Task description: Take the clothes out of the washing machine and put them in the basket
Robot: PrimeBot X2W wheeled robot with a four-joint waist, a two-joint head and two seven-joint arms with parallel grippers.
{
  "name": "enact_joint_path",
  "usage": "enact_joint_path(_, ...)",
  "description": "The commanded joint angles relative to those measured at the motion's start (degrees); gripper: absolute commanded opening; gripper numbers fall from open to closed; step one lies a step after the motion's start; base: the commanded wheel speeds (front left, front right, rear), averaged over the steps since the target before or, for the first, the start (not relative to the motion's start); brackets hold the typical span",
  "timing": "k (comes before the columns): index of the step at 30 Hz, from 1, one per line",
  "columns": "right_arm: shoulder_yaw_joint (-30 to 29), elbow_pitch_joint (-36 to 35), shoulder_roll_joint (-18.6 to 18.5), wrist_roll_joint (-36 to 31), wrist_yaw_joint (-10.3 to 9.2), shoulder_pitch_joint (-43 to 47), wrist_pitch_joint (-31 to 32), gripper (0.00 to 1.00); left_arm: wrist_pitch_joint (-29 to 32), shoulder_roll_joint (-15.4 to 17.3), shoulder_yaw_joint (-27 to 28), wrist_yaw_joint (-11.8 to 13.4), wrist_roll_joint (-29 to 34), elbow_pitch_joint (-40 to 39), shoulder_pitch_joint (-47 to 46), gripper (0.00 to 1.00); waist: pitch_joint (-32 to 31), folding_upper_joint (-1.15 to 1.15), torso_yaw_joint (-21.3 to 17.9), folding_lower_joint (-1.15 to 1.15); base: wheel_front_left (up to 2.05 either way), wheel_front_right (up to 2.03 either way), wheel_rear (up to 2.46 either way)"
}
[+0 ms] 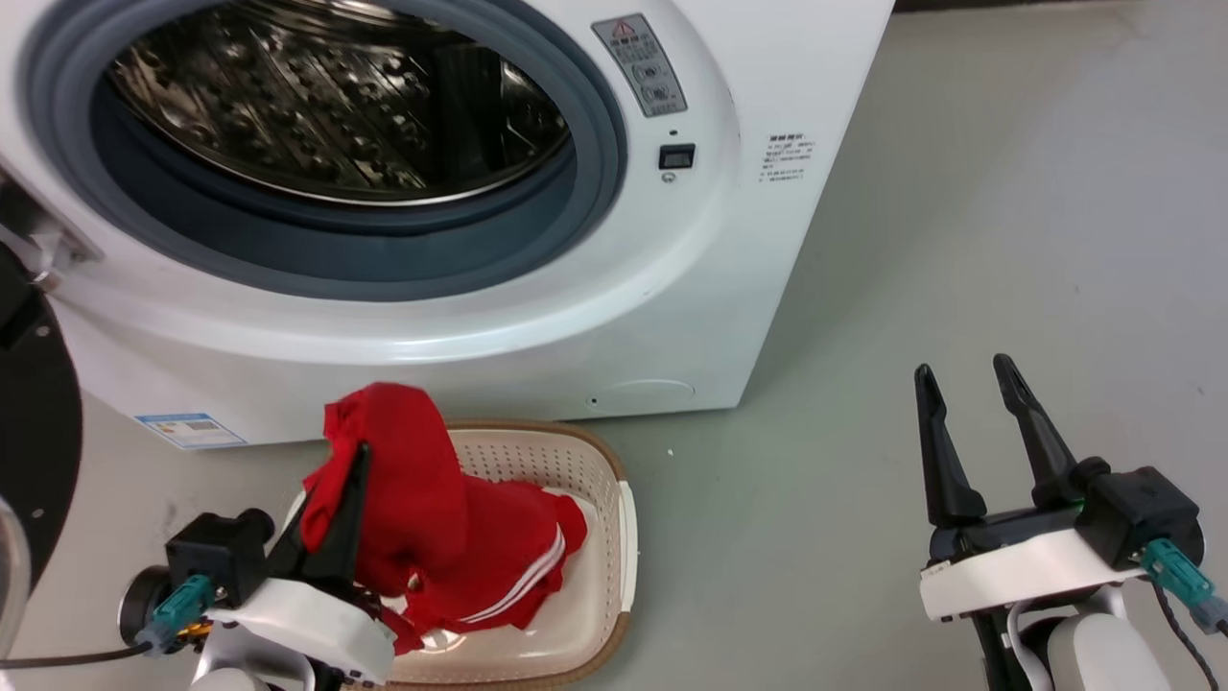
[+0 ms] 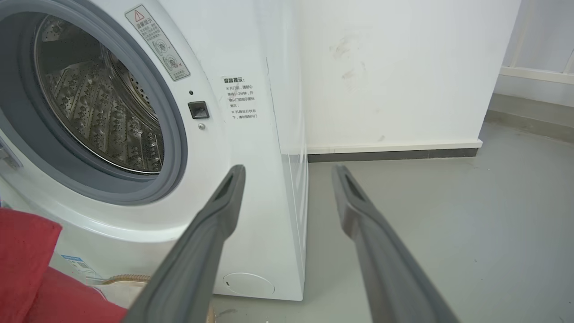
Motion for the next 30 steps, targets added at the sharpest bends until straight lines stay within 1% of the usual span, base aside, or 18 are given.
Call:
enact_joint_path(1, 0.2, -0.3, 0.1, -0.2, -0.04, -1.3, -0.1, 1.0, -0.6, -0.4, -0.2, -0.7, 0.2, 2.6, -1.4, 0.0, 1.9, 0.0, -1.1, 0.0, 0.0, 0.0, 0.0)
enact_joint_path(4, 0.1, -0.5, 0.1, -0.3, -0.04, -1.9, -0.1, 1.0, -1.0, -1.9, -0.4, -2.7, -0.6, 9.7, -3.4, 0.0, 4.3, 0.0, -2.1, 0.0, 0.0, 0.0, 0.0)
enact_joint_path(6, 0.4, -0.7, 0.1, -0.4, -0.04, -2.5, -0.1, 1.0, -1.2, -1.9, -0.6, -3.9, -0.2, 14.7, -5.0, 0.0, 6.0, 0.0, -3.1, 0.0, 0.0, 0.0, 0.0)
enact_joint_path(9, 0.4, -1.1, 0.1, -0.4, -0.05, -3.3, -0.1, 1.0, -1.5, -3.0, -0.8, -5.6, 0.1, 22.1, -8.0, 0.0, 8.8, 0.0, -4.4, 0.0, 0.0, 0.0, 0.0)
enact_joint_path(16, 0.6, -2.5, 0.1, -0.1, -0.04, -5.1, -0.1, 1.0, -2.0, -5.1, -1.3, -8.5, 1.8, 37.1, -16.2, 0.0, 15.6, 0.0, -7.3, 0.0, 0.0, 0.0, 0.0)
enact_joint_path(19, 0.7, -3.1, 0.1, 0.2, -0.05, -5.8, -0.1, 1.0, -2.1, -5.6, -1.3, -9.7, 2.5, 42.7, -19.8, 0.0, 18.5, 0.0, -8.5, 0.0, 0.0, 0.0, 0.0)
enact_joint_path(24, 0.8, -4.0, 0.1, 1.3, -0.04, -7.3, -0.1, 1.0, -2.2, -5.7, -1.7, -10.9, 4.0, 51.2, -25.5, 0.0, 23.3, 0.0, -10.0, 0.0, 0.0, 0.0, 0.0)
enact_joint_path(30, 1.5, -4.8, 0.1, 2.1, -0.04, -8.5, -0.1, 1.0, -2.1, -6.3, -0.9, -12.2, 4.3, 57.8, -30.9, 0.0, 27.8, 0.0, -11.2, 0.0, 0.0, 0.0, 0.0)
